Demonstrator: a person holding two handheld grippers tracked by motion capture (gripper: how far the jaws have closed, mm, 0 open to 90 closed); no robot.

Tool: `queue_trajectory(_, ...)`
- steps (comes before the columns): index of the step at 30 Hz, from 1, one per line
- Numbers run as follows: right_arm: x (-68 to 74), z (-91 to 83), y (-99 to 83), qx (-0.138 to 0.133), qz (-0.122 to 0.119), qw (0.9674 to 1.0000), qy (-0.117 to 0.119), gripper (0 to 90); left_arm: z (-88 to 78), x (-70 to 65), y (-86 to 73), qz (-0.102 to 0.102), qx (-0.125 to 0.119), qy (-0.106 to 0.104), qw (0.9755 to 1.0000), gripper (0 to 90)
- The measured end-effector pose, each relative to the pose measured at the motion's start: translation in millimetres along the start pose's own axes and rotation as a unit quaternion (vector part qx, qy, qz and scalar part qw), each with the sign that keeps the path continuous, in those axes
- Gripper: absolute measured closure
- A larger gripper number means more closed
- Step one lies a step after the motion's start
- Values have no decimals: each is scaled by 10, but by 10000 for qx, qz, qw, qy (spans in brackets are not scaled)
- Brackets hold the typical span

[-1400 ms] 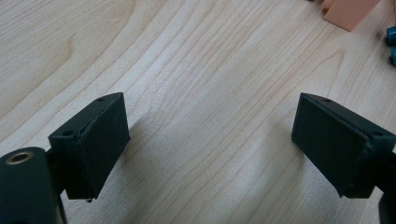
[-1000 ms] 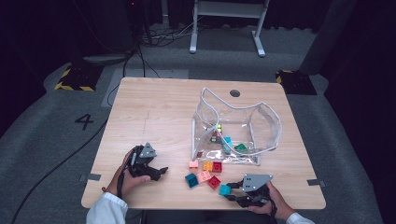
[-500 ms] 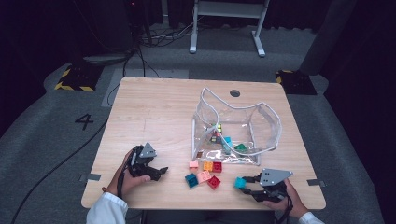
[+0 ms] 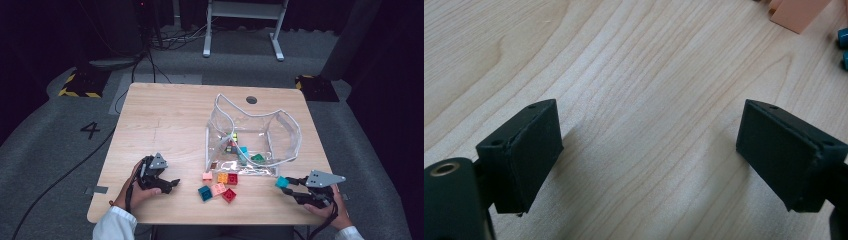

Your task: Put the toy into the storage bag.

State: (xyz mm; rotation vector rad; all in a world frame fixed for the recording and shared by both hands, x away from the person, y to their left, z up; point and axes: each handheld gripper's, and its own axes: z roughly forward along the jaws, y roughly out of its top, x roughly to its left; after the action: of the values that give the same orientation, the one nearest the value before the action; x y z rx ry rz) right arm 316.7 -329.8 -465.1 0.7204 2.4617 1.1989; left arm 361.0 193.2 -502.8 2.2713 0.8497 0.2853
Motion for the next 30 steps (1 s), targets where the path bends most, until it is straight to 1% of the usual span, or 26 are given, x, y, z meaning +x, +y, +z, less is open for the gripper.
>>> queue_trajectory(1,0,0,0,0,0,10000,0,594,0,0,0,0,0,0,10000,113)
queue_trajectory(2,-27,-23,-9,-45,70,9999,-55,594,0,0,0,-1,0,-1,10000,113)
queue_trajectory(3,-79,-70,-20,-70,153,9997,-179,593,0,1,0,3,1,-2,10000,113)
queue_trajectory(4,-106,-98,-20,-66,197,9995,-217,594,0,1,0,3,1,-2,10000,113)
queue_trajectory(5,-106,-98,-20,-66,197,9995,-217,594,0,1,0,1,-1,-3,10000,113)
queue_trajectory(6,-166,-151,-11,-77,243,9991,-349,594,0,1,0,1,-1,-2,10000,113)
queue_trajectory(7,-166,-151,-11,-77,243,9991,-349,594,0,1,0,1,-1,-2,10000,113)
queue_trajectory(8,-228,-218,11,-140,343,9984,-419,593,0,0,0,1,1,0,10000,113)
queue_trajectory(10,-296,-284,44,-213,396,9975,-544,593,0,0,0,-1,-1,-1,10000,113)
queue_trajectory(12,-353,-357,91,-309,492,9965,-600,594,0,0,0,-2,-1,-1,10000,113)
queue_trajectory(14,-411,-425,145,-421,515,9956,-654,593,0,0,0,-1,-1,-1,10000,113)
queue_trajectory(15,-411,-425,145,-421,515,9956,-654,593,0,0,0,-1,-1,-1,10000,113)
queue_trajectory(16,-479,-484,209,-514,495,9950,-705,593,0,0,0,1,0,0,10000,113)
queue_trajectory(17,-479,-484,209,-514,495,9950,-705,593,0,0,0,1,0,0,10000,113)
queue_trajectory(18,-507,-507,249,-572,514,9945,-716,593,0,0,0,0,0,0,10000,113)
queue_trajectory(19,-541,-534,298,-626,474,9944,-702,593,0,0,0,0,-1,0,10000,113)
queue_trajectory(20,-579,-568,387,-655,406,9941,-758,594,0,0,0,2,0,-1,10000,113)
queue_trajectory(21,-579,-568,387,-655,406,9941,-758,594,0,0,0,2,0,-1,10000,113)
queue_trajectory(22,-617,-600,471,-706,346,9940,-762,593,0,0,0,0,1,0,10000,113)
queue_trajectory(23,-617,-600,471,-706,346,9940,-762,593,0,0,0,0,1,0,10000,113)
queue_trajectory(24,-650,-623,539,-748,319,9935,-803,593,0,0,0,1,0,-2,10000,113)
queue_trajectory(28,-707,-659,637,-827,330,9924,-846,593,0,0,0,1,1,0,10000,113)
queue_trajectory(29,-743,-692,709,-902,302,9916,-874,593,0,0,0,-3,-1,-1,10000,113)
queue_trajectory(30,-757,-712,750,-906,294,9916,-874,594,0,0,0,0,0,-2,10000,113)
